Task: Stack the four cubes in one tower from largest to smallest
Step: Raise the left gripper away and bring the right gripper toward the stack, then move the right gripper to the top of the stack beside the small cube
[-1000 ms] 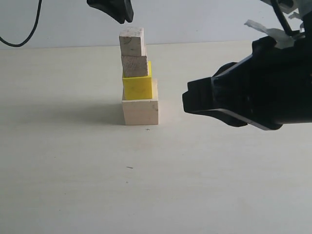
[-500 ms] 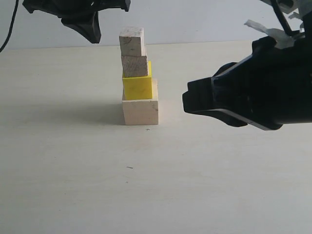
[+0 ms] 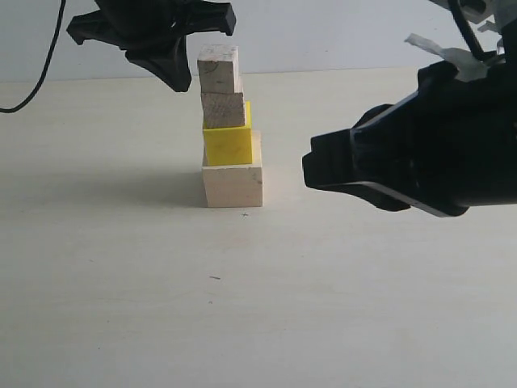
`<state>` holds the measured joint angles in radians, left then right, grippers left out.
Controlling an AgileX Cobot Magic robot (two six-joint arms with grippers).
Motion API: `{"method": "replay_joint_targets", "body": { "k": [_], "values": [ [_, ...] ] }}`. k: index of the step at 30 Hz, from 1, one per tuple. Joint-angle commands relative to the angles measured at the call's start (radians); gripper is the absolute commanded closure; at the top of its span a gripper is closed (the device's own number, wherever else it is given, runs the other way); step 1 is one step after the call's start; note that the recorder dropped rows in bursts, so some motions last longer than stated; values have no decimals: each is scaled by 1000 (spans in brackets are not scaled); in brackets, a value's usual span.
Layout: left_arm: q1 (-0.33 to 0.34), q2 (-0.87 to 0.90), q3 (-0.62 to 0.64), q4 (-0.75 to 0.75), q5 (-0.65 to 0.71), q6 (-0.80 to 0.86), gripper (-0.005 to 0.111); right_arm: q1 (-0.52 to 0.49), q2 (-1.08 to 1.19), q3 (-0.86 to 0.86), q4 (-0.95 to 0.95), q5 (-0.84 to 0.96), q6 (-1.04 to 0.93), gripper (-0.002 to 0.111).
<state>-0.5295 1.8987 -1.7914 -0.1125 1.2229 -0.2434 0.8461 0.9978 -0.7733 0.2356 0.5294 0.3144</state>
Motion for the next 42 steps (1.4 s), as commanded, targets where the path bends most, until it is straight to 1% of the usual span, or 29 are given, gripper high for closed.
{"method": "replay_joint_targets", "body": {
  "k": [1, 8, 12, 21, 25, 33, 38, 42],
  "values": [
    [0, -4, 3, -10, -17, 13, 107, -5, -7, 6, -8, -1, 1, 108],
    [0, -4, 3, -62, -45, 65, 107, -5, -7, 6, -10, -1, 1, 108],
    [0, -4, 3, -73, -51, 67, 107, -5, -7, 6, -10, -1, 1, 108],
    [2, -4, 3, -73, -49, 67, 107, -5, -7, 6, -10, -1, 1, 108],
    [2, -4, 3, -48, -40, 67, 107, -5, -7, 6, -10, 1, 1, 108],
    [31, -32, 0, -29, -2, 68, 107, -5, 34, 8, -8, 41, 27, 108],
    [32, -50, 0, -6, -2, 81, 107, -5, 103, 8, -8, -40, 10, 108],
    [32, -54, 0, 5, -2, 89, 107, -5, 160, 8, -8, -138, -1, 108]
  ]
}}
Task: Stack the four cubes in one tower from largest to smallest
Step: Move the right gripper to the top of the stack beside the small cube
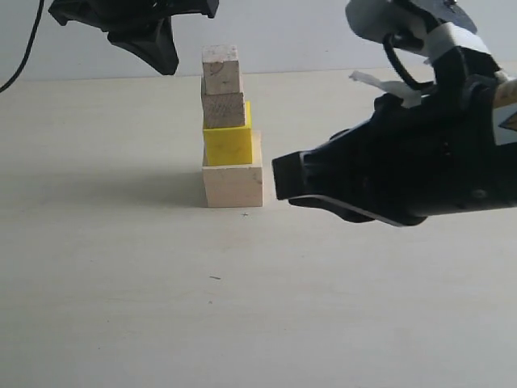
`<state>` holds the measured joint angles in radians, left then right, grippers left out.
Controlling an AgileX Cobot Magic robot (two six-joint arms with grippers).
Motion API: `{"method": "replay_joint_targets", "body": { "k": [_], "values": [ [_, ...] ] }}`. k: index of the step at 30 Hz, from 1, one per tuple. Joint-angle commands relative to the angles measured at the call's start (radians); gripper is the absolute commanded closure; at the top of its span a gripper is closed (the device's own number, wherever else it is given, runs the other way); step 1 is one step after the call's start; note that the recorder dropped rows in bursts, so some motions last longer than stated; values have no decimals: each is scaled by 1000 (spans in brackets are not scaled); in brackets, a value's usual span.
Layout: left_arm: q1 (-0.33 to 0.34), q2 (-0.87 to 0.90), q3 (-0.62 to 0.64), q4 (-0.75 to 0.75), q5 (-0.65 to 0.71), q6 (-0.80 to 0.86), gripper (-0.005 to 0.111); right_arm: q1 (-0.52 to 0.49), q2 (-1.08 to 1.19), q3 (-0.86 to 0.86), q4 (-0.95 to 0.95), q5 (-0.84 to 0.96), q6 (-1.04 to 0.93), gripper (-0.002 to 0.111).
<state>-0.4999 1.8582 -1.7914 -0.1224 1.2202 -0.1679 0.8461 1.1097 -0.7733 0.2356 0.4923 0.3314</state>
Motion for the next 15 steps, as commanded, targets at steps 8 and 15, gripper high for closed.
{"method": "replay_joint_targets", "body": {
  "k": [8, 15],
  "values": [
    [3, -14, 3, 24, 1, 42, 107, -5, 133, -6, 17, -249, -16, 108],
    [34, -23, 115, 32, -4, 56, 107, -5, 190, -89, 15, -255, -37, 108]
  ]
}}
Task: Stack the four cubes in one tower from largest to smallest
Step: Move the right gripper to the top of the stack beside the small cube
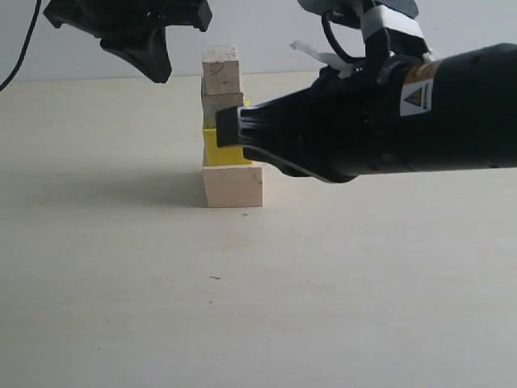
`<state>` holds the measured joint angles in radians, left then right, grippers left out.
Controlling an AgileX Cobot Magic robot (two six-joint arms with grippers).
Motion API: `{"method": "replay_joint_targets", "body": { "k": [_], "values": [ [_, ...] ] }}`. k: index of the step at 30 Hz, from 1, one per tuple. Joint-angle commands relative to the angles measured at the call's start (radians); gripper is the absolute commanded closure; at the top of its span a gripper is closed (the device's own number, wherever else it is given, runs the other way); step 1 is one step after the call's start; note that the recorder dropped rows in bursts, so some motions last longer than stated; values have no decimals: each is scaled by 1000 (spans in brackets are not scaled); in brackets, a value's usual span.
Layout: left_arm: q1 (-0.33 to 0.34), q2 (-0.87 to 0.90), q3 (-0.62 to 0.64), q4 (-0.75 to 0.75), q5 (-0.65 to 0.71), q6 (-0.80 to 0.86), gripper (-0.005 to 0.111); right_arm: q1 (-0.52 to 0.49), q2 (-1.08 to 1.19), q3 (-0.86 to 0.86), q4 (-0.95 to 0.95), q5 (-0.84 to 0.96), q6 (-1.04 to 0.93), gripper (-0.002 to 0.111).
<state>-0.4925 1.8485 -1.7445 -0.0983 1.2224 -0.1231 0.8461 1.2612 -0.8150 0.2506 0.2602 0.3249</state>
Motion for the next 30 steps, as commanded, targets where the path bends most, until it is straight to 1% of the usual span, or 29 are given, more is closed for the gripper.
{"method": "replay_joint_targets", "body": {
  "k": [1, 4, 9, 12, 14, 15, 17, 21, 26, 30],
  "values": [
    [35, -15, 88, 6, -17, 11, 107, -5, 57, -64, 0, -23, -39, 108],
    [55, -38, 154, -34, -44, 23, 107, -5, 130, -123, 0, -23, -54, 108],
    [56, -121, 249, -51, -123, 49, 107, -9, 211, -209, 0, -7, -56, 108],
    [64, -161, 285, -49, -171, 54, 107, -70, 247, -222, 0, 7, -54, 108],
    [81, -163, 285, -53, -171, 64, 107, -105, 254, -225, 0, 12, -54, 108],
    [99, -163, 285, -66, -174, 66, 107, -112, 255, -229, 0, 14, -64, 108],
    [115, -163, 285, -107, -176, 93, 107, -116, 259, -232, 0, 2, -74, 108],
    [115, -163, 285, -194, -178, 154, 107, -116, 308, -232, 4, -2, -74, 108],
    [115, -163, 285, -196, -178, 168, 107, -116, 323, -237, 4, -30, -85, 108],
    [115, -163, 285, -196, -187, 168, 107, -116, 364, -287, 10, -16, -117, 108]
  ]
}}
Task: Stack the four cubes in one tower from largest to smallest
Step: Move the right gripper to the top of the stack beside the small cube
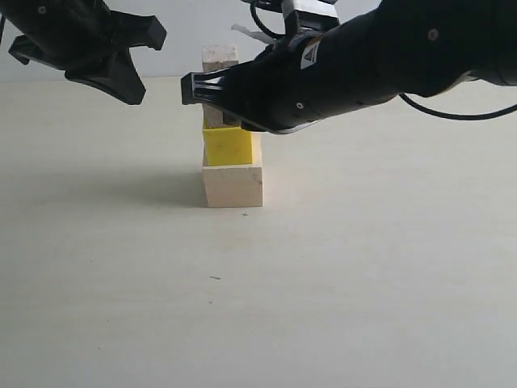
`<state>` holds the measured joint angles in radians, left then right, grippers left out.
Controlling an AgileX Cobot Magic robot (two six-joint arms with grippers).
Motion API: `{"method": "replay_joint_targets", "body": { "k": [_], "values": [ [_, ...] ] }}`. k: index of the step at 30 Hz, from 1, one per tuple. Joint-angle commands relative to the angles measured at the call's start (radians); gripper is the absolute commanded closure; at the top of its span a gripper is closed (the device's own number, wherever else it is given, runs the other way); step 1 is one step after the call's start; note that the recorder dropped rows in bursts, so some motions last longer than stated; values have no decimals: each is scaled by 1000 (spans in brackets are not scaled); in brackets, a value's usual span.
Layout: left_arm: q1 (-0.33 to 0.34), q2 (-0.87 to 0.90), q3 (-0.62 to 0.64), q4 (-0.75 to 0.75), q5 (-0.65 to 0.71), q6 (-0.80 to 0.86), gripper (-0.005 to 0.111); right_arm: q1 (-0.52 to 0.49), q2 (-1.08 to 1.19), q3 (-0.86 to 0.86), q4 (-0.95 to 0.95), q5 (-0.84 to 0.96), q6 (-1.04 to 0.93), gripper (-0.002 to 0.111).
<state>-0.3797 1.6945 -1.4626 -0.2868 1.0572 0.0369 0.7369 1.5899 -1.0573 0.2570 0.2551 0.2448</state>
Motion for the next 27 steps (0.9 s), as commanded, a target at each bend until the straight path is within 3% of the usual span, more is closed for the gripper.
{"method": "replay_joint_targets", "body": {
  "k": [1, 7, 27],
  "values": [
    [2, -9, 3, -7, -21, 8, 107, -7, 46, -57, 4, -8, -36, 108],
    [2, -9, 3, -3, -20, 10, 107, -7, 100, -129, 4, 48, -44, 108],
    [2, -9, 3, 19, -42, 12, 107, -35, 137, -137, -5, -6, -36, 108]
  ]
}}
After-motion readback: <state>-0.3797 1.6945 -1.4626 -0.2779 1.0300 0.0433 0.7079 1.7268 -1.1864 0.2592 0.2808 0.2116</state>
